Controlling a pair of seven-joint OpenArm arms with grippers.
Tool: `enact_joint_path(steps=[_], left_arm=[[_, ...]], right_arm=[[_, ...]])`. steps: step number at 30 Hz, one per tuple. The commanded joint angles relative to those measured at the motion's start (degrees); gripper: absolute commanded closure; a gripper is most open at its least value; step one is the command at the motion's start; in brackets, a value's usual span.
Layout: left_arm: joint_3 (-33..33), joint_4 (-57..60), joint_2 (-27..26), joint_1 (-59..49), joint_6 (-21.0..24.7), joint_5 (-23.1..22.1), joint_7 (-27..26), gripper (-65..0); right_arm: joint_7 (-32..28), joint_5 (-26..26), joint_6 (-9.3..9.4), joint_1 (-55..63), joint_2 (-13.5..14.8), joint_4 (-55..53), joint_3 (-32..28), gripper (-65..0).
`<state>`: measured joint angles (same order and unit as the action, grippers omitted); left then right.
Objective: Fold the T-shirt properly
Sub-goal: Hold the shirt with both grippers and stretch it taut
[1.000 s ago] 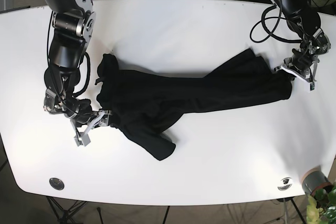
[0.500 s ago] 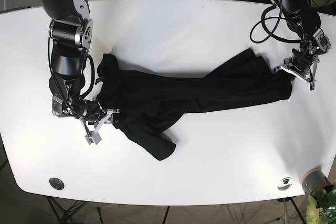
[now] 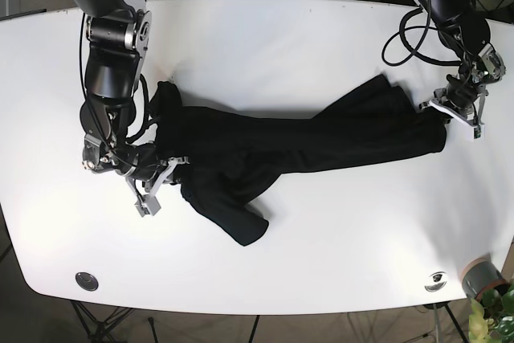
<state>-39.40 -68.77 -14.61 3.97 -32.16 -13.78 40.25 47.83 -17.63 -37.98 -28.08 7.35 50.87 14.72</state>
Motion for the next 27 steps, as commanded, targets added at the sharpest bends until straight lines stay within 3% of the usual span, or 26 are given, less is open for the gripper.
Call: enact_joint_path(steps=[1, 5, 13, 18, 27], left_arm=[[-0.1, -0.7, -1.0, 0.8, -0.1, -0.5, -1.0, 0.0], [0.0, -0.7, -1.0, 0.8, -0.1, -0.5, -1.0, 0.0], [-0.4, -6.4, -0.9, -0.1, -0.4, -1.0, -0.7, 0.0], [-0.4, -12.8, -0.9, -0.8, -0.4, -1.0, 2.7, 0.0], [-0.3, -22.0, -0.7, -0.8, -0.4, -1.0, 6.9, 0.0]], right_arm=[[-0.8, -1.1, -0.49, -1.2, 0.7, 1.4, 0.1, -8.6], [-1.0, -1.1, -0.49, -0.4, 0.7, 2.2, 0.1, -1.6], [0.1, -1.1, -0.49, 5.6, 0.6, 17.4, 0.3, -2.1], [6.4, -1.1, -0.66, 7.3, -0.2, 28.1, 6.8, -2.1], [10.7, -0.8, -0.66, 5.9, 0.6, 33.2, 9.2, -2.2]])
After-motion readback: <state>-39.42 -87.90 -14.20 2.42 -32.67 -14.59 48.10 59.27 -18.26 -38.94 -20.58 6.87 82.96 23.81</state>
